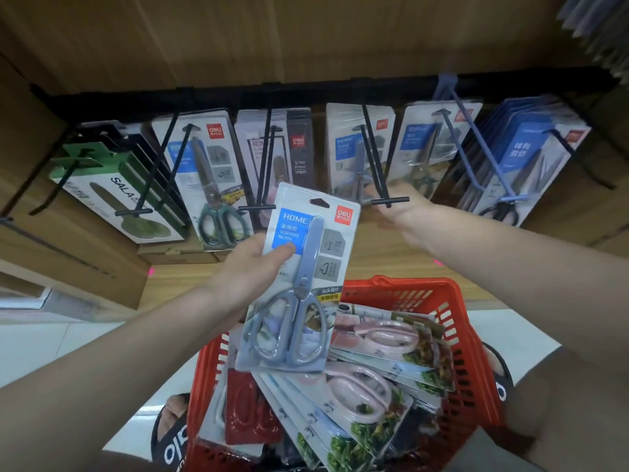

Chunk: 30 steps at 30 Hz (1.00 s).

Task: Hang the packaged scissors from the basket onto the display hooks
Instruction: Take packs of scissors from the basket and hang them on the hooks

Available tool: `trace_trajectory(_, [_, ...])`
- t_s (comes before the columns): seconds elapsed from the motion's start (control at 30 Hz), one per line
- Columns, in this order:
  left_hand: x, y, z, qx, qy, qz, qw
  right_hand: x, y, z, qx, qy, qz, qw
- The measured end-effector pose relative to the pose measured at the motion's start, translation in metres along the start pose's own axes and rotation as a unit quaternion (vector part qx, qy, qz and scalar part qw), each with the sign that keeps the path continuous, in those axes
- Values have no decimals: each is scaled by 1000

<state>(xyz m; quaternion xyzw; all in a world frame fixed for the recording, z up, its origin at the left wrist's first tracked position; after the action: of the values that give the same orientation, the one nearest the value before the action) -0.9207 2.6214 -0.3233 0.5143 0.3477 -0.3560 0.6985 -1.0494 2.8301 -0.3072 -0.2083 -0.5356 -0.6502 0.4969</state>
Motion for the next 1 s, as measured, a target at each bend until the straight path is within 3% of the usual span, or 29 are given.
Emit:
trace_trajectory(0.1, [-4,-2,-8,12,15,-2,1000,-9,33,-7,66,-83,-26,994])
trace_trajectory(0.23, [-11,0,-23,34,20,-21,999,-23,53,-5,80,-235,-79,966])
trace_trajectory(0.5, [-17,0,-46,44,65,-20,997,-62,74,-16,201,-106,-30,973])
trace_trajectory(1.0, [-15,7,-72,118,32,29,992,-85,81,17,151,-107,-5,983])
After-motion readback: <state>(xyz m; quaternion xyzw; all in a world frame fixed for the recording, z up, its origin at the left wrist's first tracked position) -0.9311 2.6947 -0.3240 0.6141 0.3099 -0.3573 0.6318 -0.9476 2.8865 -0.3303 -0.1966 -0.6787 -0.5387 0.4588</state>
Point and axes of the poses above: each hand's wrist, its own y-axis away from the middle knuckle, its own z-axis out of the back of the hand, x = y × z, the point moved 8 cm from there along -y, towards the middle knuckle, and after that the axes turned 4 degrees about y, right-handed, at the moved point
